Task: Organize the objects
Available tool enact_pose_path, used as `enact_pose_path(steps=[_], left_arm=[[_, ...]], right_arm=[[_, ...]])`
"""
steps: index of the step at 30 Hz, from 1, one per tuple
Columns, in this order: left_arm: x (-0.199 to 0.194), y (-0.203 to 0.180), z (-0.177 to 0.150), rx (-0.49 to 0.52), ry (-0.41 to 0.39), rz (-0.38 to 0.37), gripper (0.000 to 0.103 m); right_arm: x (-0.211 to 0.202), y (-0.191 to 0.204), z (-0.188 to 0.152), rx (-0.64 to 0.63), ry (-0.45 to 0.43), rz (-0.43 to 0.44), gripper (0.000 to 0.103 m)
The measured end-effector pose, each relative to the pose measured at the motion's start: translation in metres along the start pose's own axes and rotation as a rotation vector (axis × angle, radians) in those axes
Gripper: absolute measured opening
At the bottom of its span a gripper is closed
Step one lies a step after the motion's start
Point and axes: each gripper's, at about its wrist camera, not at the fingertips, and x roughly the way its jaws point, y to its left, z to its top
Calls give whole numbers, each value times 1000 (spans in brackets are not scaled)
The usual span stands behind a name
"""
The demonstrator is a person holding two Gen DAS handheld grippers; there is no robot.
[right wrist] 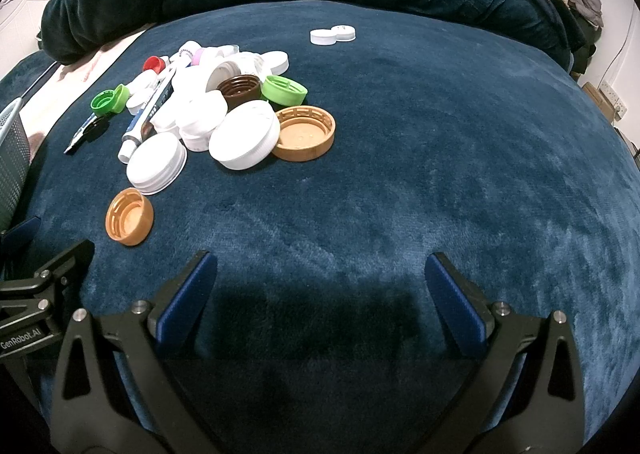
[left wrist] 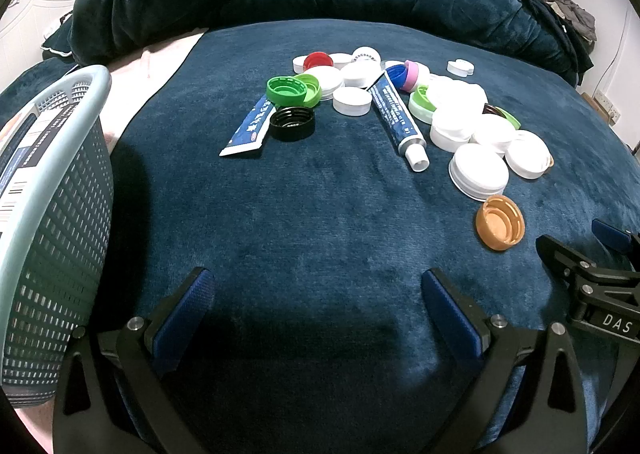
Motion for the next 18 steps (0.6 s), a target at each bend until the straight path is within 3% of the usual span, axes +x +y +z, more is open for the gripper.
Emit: enact_pose_path(steps=[18], left_arm=[[0,0,0,4,1,-2,103]], right_arm=[[0,0,0,-1,0,0,103]])
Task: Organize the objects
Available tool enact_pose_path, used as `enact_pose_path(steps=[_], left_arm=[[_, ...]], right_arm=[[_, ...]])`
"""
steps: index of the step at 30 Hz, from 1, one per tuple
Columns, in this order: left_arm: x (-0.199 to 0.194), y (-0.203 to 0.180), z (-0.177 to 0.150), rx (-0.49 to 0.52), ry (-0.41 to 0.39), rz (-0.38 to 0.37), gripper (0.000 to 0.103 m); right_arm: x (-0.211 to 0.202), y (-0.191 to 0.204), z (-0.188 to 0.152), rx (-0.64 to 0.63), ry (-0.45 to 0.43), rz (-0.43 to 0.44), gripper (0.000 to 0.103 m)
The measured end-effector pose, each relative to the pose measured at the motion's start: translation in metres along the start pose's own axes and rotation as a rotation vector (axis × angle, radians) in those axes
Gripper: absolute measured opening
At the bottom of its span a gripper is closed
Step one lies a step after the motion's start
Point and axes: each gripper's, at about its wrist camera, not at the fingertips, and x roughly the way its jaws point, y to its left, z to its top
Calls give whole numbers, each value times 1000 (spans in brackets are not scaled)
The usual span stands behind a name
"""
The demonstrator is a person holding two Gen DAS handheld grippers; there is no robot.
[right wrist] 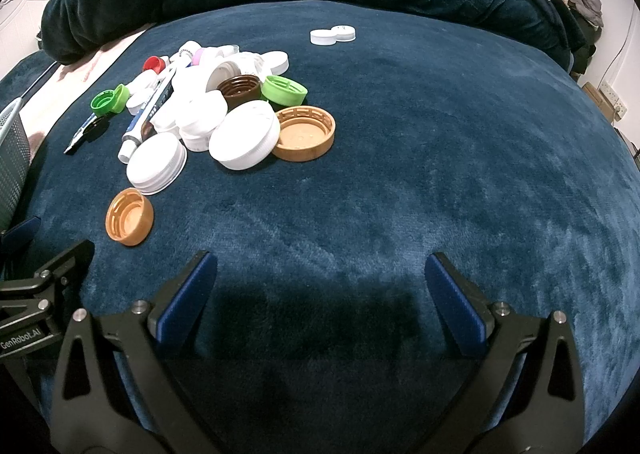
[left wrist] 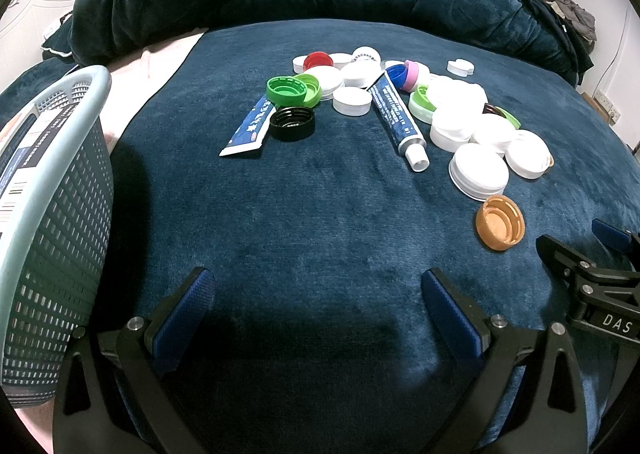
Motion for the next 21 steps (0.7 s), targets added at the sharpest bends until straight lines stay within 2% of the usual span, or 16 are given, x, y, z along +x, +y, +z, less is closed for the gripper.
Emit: enact_pose_path(steps=[8,15,21], left_arm=[[2,-3,4,1,27,16,103],[10,-11,25,-41,164,81,103],[10,-9,30,-46,225,75,103]], right_arm=[[2,5,3,-17,15,-23,103],[10,6,17,6,95,-38,103],[11,1,25,4,176,-6,103]])
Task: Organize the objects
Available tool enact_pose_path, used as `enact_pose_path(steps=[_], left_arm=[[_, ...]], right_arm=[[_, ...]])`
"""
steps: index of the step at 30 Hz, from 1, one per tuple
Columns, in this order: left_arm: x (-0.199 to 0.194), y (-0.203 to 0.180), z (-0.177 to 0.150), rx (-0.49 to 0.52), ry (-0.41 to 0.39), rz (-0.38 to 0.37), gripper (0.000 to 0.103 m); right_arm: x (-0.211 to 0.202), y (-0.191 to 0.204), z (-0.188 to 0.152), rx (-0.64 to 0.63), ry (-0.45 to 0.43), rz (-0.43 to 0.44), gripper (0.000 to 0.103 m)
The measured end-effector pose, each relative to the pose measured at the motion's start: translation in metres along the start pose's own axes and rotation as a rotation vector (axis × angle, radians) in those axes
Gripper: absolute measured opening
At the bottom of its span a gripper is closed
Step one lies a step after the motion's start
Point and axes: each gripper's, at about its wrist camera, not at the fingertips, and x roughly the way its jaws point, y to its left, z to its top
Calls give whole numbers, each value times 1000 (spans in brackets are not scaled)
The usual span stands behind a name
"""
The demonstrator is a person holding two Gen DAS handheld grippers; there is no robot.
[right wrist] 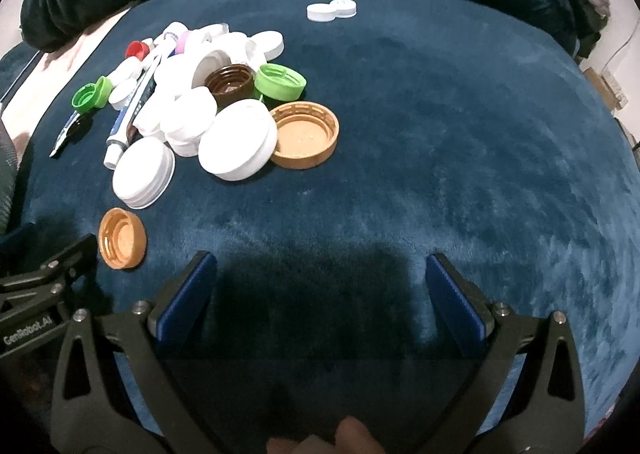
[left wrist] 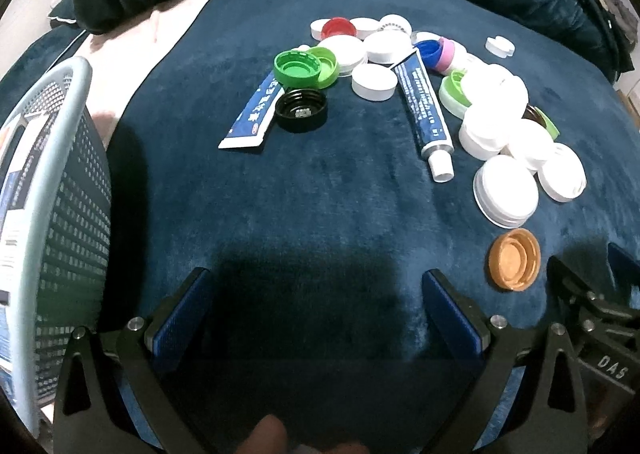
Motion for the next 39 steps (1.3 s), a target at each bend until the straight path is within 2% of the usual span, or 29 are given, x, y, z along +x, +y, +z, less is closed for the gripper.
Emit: enact_pose_path(steps=[2,4,8,10,14,17,18,21,25,27,30,32,34,36,37,39], left_arm=[[-10,-2,4,20,6,5,102],[-27,-6,14,30,-33,-37,102],[-55,-13,43,65,-105,-44,102],[-55,-16,67,81,-69,-53,102],[-39,-5,100,170,32,18,101],[-18,11,115,231,180,75,93],[-9,16,118,256,223,117,92],[14,23,124,298,256,204,89],[31,22,126,330,273,202,84],[37,21,131,314,274,184,78],[47,17,133,310,281,203,71],[52,13,131,308,290,157,62],[57,12,130,297,292,144,60],[57,14,133,261,289,98,46],[55,15,134,241,296,52,26],[53,17,133,213,297,-14,21]], right_arm=[[-9,-1,7,-8,-1,15,103],[-26,-1,16,-11,-51,31,103],[-61,-4,52,3,-116,83,103],[-71,-8,70,14,-109,102,103],[-99,-10,93,6,-130,140,103],[-106,-6,101,10,-141,164,103],[-104,-5,104,20,-130,172,103],[-96,2,107,29,-82,236,103],[-92,5,108,9,-75,237,103],[-92,0,109,17,-73,241,103],[-88,-7,110,34,-67,234,103],[-85,-10,110,38,-59,233,103],[-84,-14,110,45,-55,234,103],[-83,-17,110,48,-56,231,103],[-84,-18,110,49,-57,231,103],[-84,-18,109,49,-60,232,103]])
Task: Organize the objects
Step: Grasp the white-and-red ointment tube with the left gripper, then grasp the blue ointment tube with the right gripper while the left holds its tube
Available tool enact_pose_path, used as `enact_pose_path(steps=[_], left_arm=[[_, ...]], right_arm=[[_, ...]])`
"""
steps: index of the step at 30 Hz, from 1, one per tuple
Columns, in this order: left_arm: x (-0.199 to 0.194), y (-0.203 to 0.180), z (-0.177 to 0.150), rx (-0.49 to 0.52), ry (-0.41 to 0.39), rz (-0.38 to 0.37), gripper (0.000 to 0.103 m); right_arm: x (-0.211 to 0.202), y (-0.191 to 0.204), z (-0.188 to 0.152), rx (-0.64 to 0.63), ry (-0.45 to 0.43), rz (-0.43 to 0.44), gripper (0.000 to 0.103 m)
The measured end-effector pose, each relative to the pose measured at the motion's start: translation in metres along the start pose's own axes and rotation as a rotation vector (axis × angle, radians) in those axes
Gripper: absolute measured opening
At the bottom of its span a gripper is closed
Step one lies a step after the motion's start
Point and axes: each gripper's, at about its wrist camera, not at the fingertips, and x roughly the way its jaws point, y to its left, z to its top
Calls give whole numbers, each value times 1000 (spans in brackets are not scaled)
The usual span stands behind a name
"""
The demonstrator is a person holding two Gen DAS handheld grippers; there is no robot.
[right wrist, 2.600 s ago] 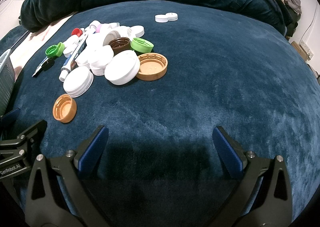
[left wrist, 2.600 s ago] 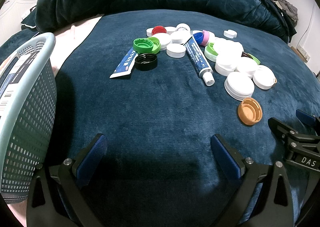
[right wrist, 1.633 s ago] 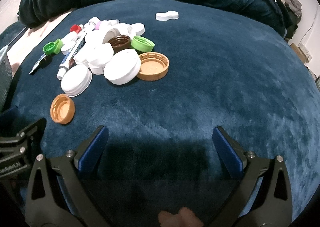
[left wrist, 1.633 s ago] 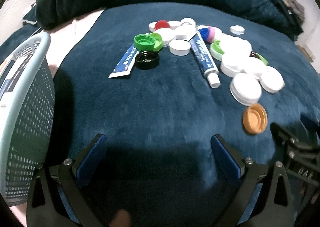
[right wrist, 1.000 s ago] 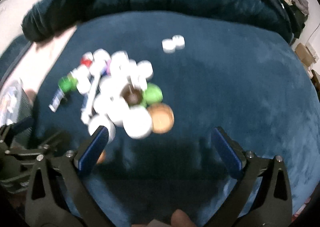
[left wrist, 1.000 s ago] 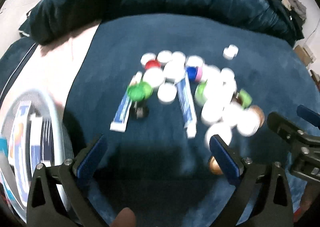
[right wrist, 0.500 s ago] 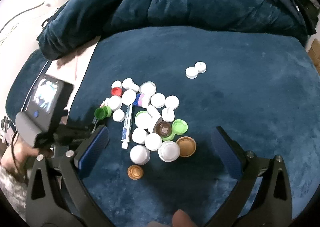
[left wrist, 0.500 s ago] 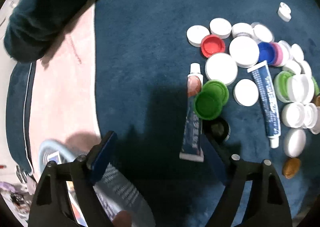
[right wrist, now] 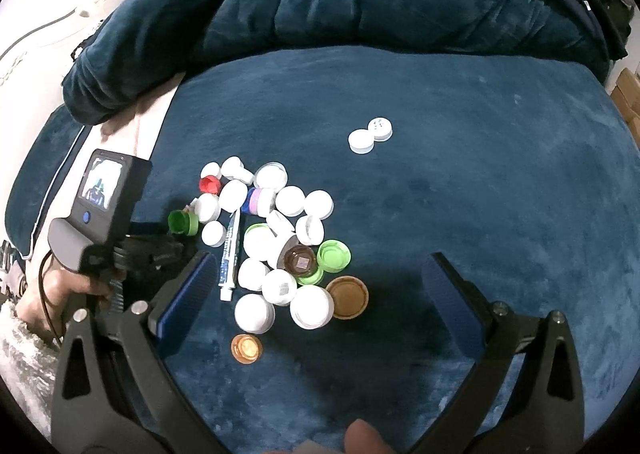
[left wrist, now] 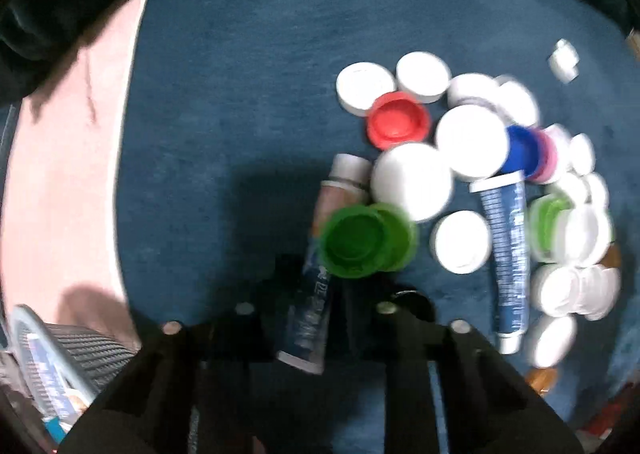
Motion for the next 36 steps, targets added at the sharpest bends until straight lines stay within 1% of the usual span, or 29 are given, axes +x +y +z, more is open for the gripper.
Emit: enact_pose_path(steps=[2,5,10,14,17,18,19,20,21,22,24,25,27,30,32,36], left_arm=[[-2,0,-3,-5,2,-40,18],[-9,3,-9,-51,8,-123,18],[-30,-5,-26,-62,1,-135,18],[-49,-10,-42,-56,-15,-135,18],[-64,-12,-56,-74,-36,-143,18],[-58,1,-56,-74,-41,-148,18],[-62,-1,-61,-78,-50,-150,18],[-59,-5,-71,-75,-55,-149,18],[-57,-8,-72,-71,-63,-145,18],[-51,2,-63,-70,-65,-146,18],[-53,-3,-66,-66,-67,-149,18],[-51,0,-68,-59,-65,-153,18],[-56,3,-67,-61,-62,-155,18],[-60,9,-67,-75,-67,-160,18],[-60,11,-67,-79,-71,-161,18],[-62,16,-67,-92,-79,-165,18]], right_arm=[[1,1,0,1,2,8,103],[3,5,2,13,7,32,103],[20,21,6,27,37,88,103],[45,38,9,72,114,215,103],[62,50,11,92,156,300,102],[69,54,11,92,175,323,100],[74,56,12,94,189,339,97],[81,60,12,97,207,361,92],[86,61,11,101,219,376,86],[91,63,10,103,233,382,83],[102,64,7,107,260,369,69],[107,63,4,115,274,353,66],[115,61,1,126,289,319,55],[125,62,-5,108,310,255,43],[130,66,-7,91,316,227,39],[141,83,-12,25,305,152,38]])
